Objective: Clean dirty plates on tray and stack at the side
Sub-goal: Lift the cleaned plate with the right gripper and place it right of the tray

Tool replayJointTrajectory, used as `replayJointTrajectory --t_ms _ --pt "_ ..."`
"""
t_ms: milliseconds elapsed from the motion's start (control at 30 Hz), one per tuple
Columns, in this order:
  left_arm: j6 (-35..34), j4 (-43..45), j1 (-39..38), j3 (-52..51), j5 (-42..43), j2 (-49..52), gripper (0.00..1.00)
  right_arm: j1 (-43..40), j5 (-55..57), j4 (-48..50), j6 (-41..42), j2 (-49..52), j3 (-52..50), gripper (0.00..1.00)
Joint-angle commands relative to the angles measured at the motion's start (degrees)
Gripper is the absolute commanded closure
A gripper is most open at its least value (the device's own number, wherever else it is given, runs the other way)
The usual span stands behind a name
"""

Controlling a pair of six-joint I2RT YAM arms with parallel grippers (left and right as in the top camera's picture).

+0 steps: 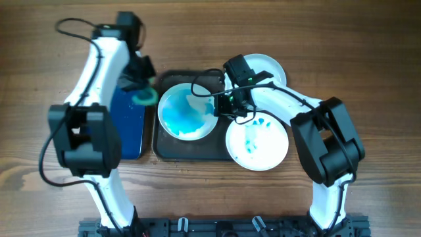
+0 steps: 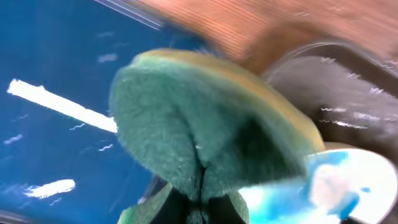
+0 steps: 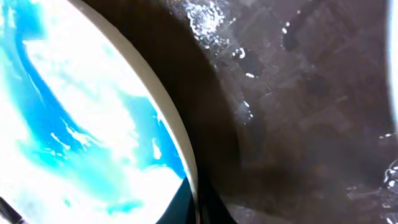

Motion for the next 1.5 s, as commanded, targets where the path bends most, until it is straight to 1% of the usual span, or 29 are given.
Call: replayJointTrajectory --t_ms 0,100,200,333,467,567,633,700,833,900,1100,1133,1167,1233,1300,1367,1467 --pt "0.2 -6.0 3.4 1.5 -2.5 -3.0 0.96 3.2 14.5 -2.1 -1.2 -4.7 0.0 0.96" --pt "0.7 -8.7 6.0 1.5 -2.4 -5.5 0.96 5.8 24.9 -4.6 -2.8 -9.1 0.2 0.96" --pt "0.8 -9.8 8.0 1.5 -2.4 -8.7 0.96 9.5 39.3 -7.3 -4.5 -13.7 0.2 0.96" --pt "1.0 -9.9 8.5 1.4 -2.7 -10.5 0.96 16.0 61.2 -8.2 -8.7 -17.7 0.2 0.96" --pt "1.9 -9.0 8.5 1.0 -2.9 -10.4 0.96 24.0 84.3 -7.0 -14.8 -18.4 0.1 0.96" --pt "1.9 -9.0 8.5 1.0 -2.9 -10.4 0.96 28.9 95.6 -3.4 -20.1 -18.4 0.1 0.96" --pt "1.8 -9.0 8.5 1.0 -2.9 -10.4 0.96 32.5 102.7 2.1 -25.5 -18.4 0.1 0.96" --pt "1.8 -8.9 8.5 1.0 -2.9 -10.4 0.96 34.4 106.1 7.1 -30.1 -18.4 0.1 0.96" --pt "1.8 -8.8 8.5 1.0 -2.9 -10.4 0.96 36.3 110.0 16.6 -41.1 -18.4 0.1 0.96" --pt "1.8 -8.6 8.5 1.0 -2.9 -10.4 0.96 36.3 111.4 19.6 -44.8 -18.4 0.1 0.96" --pt "1.8 -8.6 8.5 1.0 -2.9 -10.4 0.96 36.3 111.3 19.2 -43.9 -18.4 0.0 0.96" --pt "1.8 -8.6 8.5 1.0 -2.9 -10.4 0.96 36.3 110.9 17.7 -42.3 -18.4 0.0 0.96" --pt "1.8 -8.6 8.5 1.0 -2.9 -10.4 0.96 36.3 107.5 14.3 -39.9 -18.4 0.0 0.96" --pt "1.8 -8.6 8.5 1.0 -2.9 -10.4 0.96 36.3 98.0 7.4 -33.8 -18.4 0.0 0.96" --pt "1.8 -8.6 8.5 1.0 -2.9 -10.4 0.96 35.9 88.4 2.7 -27.1 -18.4 0.0 0.96" --pt "1.8 -8.6 8.5 1.0 -2.9 -10.4 0.96 34.9 79.3 0.2 -21.3 -19.5 0.0 0.96" --pt "1.8 -8.6 8.5 1.0 -2.9 -10.4 0.96 30.1 61.0 -2.7 -13.5 -24.5 0.0 0.96"
